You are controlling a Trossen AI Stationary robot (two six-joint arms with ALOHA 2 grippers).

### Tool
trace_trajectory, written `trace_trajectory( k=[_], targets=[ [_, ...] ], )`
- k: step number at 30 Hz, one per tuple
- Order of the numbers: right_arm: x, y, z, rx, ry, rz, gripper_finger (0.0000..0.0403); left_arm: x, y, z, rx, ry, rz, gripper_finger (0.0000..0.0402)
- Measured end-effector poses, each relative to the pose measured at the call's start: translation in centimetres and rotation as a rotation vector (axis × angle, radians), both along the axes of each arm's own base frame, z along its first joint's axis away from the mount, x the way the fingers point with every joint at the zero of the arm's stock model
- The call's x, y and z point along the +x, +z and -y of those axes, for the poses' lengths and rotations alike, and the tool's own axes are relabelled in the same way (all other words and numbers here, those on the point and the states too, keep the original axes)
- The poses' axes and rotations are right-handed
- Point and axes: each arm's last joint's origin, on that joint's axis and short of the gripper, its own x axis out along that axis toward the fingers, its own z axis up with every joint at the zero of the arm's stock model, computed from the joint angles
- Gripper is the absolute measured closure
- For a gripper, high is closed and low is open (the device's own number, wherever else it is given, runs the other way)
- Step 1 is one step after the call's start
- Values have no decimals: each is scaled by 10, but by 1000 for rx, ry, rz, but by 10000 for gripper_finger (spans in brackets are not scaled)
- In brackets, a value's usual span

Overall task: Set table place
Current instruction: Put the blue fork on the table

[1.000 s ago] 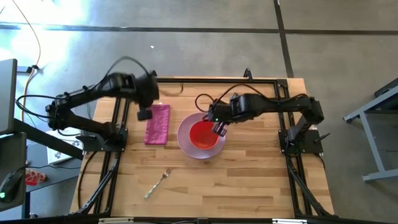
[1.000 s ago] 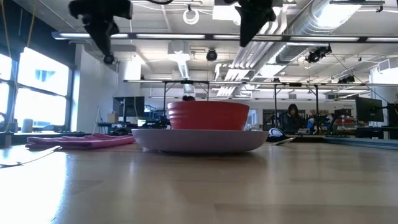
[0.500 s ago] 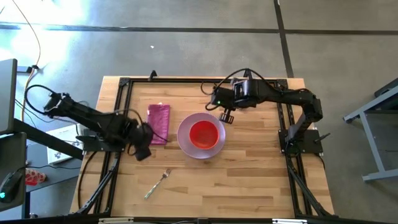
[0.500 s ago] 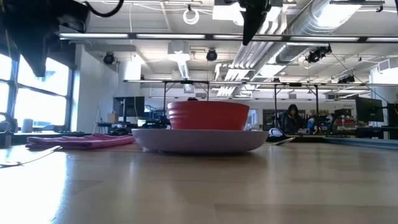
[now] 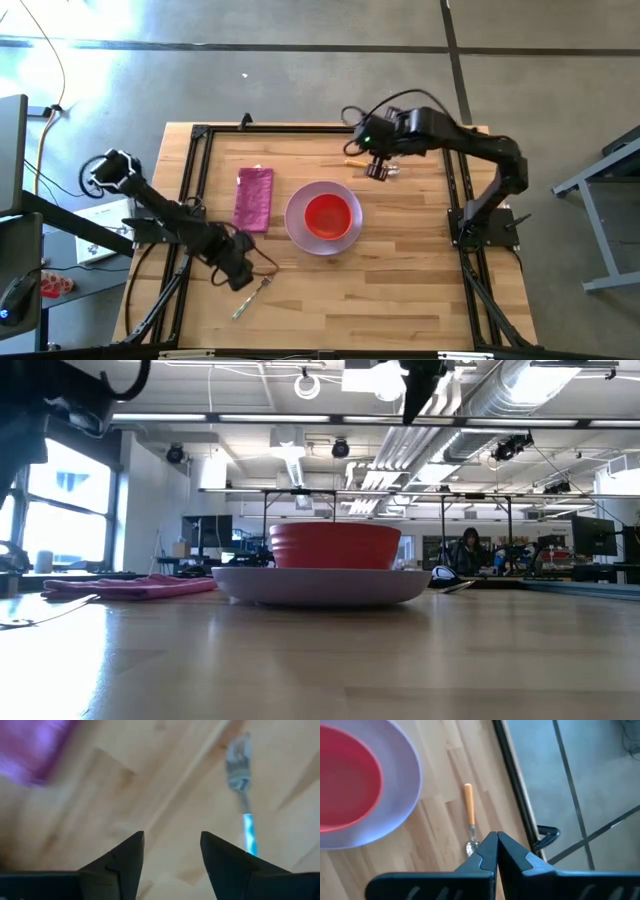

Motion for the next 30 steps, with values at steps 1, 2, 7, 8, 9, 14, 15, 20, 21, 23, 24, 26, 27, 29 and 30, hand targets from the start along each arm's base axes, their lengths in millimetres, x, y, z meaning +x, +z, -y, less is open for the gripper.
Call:
trace_trajectory(
  k=[1, 2, 7, 8, 9, 14, 15, 20, 21, 23, 24, 26, 27, 29, 30],
  targets=[
    [-6, 5, 2, -3, -10, 17, 403, 3, -4, 5, -13, 7, 5, 214],
    [-11, 9, 4, -7, -20, 33, 403, 6, -8, 9, -26, 14, 12, 213],
    [-34, 28, 10, -28, -64, 114, 403, 19, -22, 28, -122, 54, 50, 218],
    [-39, 31, 11, -32, -69, 125, 403, 21, -25, 32, -142, 64, 60, 219],
    [-43, 34, 12, -36, -75, 137, 403, 23, -27, 35, -157, 71, 61, 219],
    [-53, 42, 13, -52, -85, 170, 403, 26, -39, 42, -202, 103, 6, 218],
    [-54, 43, 13, -54, -81, 171, 403, 27, -41, 43, -209, 105, 2, 218],
    [-55, 43, 12, -55, -62, 167, 403, 34, -49, 48, -231, 122, 12, 218],
    [-55, 43, 12, -54, -60, 164, 403, 36, -51, 49, -236, 121, 17, 218],
    [-56, 43, 12, -52, -59, 155, 403, 38, -53, 50, -244, 121, 10, 218],
    [-56, 42, 12, -51, -59, 151, 403, 42, -54, 54, -262, 118, 24, 218],
    [-56, 42, 12, -51, -55, 146, 403, 44, -57, 55, -266, 112, 19, 218],
    [-56, 42, 11, -52, -53, 145, 403, 46, -60, 57, -261, 111, 11, 218],
    [-56, 42, 12, -53, -49, 144, 403, 52, -63, 60, -271, 104, 15, 218],
    [-56, 42, 12, -55, -46, 145, 403, 52, -63, 60, -266, 98, 8, 218]
  ],
)
